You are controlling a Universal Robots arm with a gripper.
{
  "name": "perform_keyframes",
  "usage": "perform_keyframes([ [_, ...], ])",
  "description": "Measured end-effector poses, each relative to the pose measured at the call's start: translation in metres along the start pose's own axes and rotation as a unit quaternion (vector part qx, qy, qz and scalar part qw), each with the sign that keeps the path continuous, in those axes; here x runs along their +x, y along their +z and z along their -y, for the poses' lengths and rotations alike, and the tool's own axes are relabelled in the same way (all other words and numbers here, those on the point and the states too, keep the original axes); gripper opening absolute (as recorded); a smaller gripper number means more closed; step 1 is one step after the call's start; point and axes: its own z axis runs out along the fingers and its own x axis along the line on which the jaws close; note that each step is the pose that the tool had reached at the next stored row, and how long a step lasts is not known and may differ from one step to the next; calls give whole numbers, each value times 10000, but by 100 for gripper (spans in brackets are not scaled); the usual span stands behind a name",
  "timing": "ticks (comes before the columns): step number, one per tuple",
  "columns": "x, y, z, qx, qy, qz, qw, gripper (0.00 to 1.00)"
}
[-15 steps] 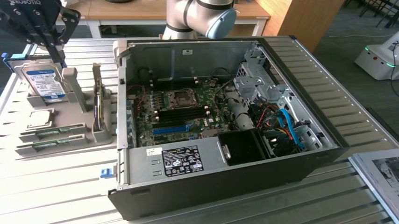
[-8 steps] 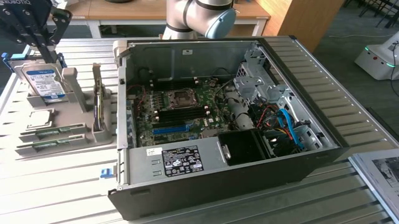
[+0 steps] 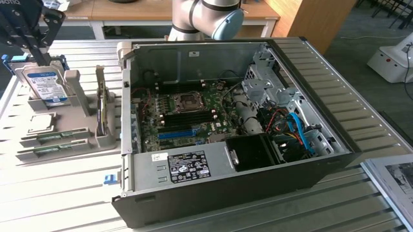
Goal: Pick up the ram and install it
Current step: 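Reach for the ram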
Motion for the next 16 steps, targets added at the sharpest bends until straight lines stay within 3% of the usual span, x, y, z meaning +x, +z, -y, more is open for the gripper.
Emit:
perform_keyframes([
  [16, 278, -4, 21, 0, 0, 0, 10000, 10],
])
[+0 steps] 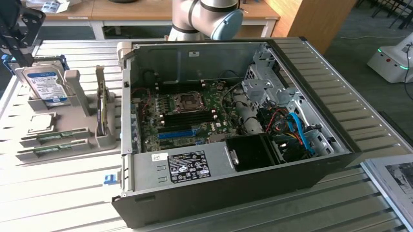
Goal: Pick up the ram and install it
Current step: 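Reach for the ram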
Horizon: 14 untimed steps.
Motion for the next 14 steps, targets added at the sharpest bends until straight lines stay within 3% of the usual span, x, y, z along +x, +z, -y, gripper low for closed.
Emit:
perform_keyframes([
  [5, 65, 0, 5, 0, 0, -1, 10000, 10],
  [14, 67, -1, 15, 0, 0, -1, 10000, 10],
])
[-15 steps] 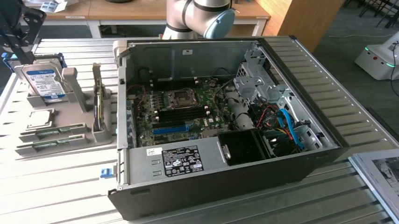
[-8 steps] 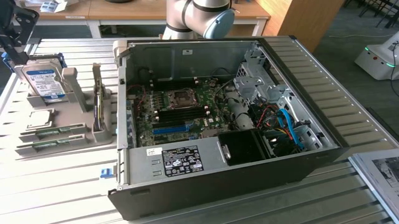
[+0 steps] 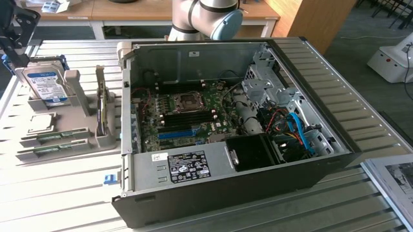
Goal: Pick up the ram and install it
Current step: 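Reach for the ram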
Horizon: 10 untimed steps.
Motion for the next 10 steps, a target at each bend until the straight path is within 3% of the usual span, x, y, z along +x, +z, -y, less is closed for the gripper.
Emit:
perform_keyframes([
  [10, -6, -4, 92, 0, 0, 1, 10000, 10],
])
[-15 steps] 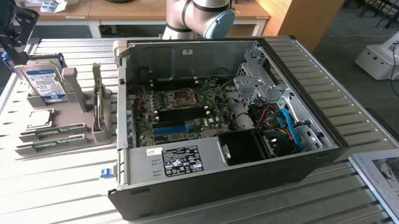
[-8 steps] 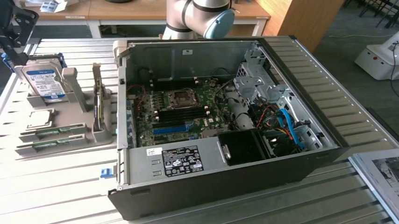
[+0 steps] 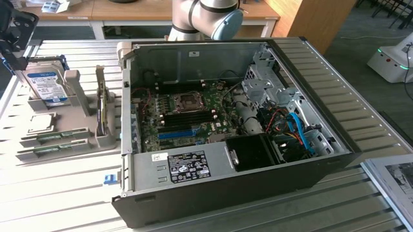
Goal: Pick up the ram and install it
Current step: 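Reach for the ram, then pick up the ram and move it above insertion slot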
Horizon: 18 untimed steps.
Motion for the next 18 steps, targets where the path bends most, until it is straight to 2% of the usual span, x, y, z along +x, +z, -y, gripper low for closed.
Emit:
perform_keyframes([
  [18, -1, -1, 10, 0, 0, 0, 10000, 10],
])
